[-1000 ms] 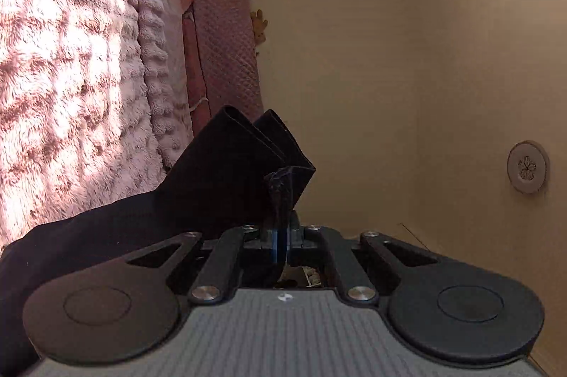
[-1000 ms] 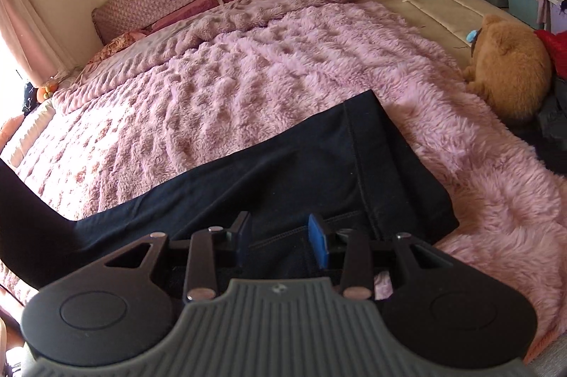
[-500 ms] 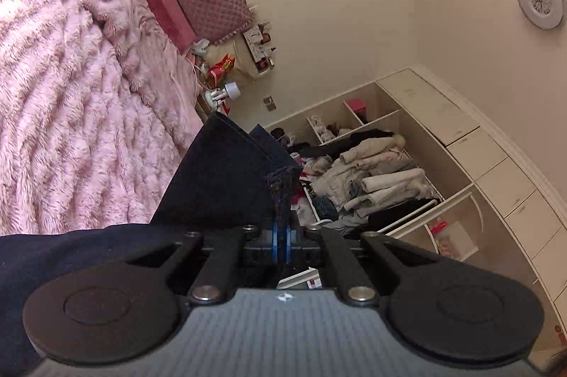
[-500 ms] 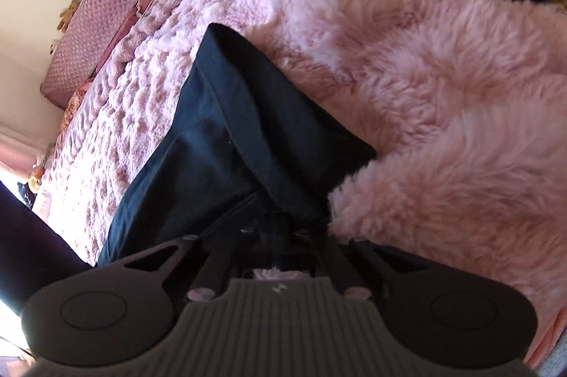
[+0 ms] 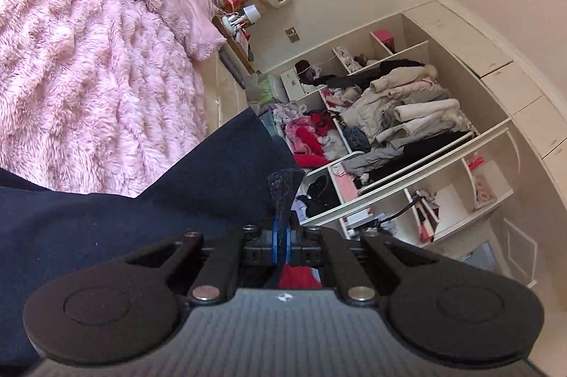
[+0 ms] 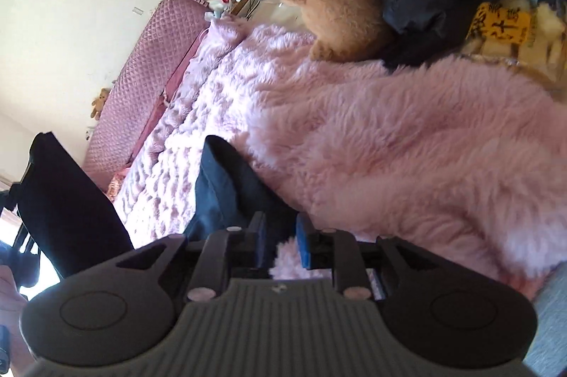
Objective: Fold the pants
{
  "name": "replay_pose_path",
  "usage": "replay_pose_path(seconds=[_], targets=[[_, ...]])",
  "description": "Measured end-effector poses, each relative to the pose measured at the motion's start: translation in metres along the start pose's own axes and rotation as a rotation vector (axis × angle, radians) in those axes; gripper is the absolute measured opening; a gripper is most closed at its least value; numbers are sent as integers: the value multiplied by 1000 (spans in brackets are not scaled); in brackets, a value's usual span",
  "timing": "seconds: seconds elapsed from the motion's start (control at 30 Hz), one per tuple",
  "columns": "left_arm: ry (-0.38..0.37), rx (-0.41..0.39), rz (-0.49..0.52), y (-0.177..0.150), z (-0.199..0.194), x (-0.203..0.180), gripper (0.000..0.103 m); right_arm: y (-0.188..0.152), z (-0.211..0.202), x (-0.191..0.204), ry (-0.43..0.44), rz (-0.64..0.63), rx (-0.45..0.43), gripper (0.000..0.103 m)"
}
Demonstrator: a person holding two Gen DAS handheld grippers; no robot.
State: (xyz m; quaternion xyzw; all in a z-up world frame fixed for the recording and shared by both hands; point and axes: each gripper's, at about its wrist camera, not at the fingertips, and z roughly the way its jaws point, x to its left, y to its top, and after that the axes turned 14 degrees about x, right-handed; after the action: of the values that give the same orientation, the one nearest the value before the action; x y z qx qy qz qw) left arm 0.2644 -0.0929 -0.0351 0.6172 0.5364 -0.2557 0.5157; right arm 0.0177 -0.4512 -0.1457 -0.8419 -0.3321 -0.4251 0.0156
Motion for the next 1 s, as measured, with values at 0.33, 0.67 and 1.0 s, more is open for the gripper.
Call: replay_pose_path(seconds=[0.33,0.67,1.0], targets=[[308,108,155,-78,84,6,3,1,-21,4,47,22,-71,16],[451,281,514,-141,106,-27,69,-2,-26,0,43,48,-68,17],[506,74,381,-112,-42,-48,78,0,-27,29,16,-29,-63,19]])
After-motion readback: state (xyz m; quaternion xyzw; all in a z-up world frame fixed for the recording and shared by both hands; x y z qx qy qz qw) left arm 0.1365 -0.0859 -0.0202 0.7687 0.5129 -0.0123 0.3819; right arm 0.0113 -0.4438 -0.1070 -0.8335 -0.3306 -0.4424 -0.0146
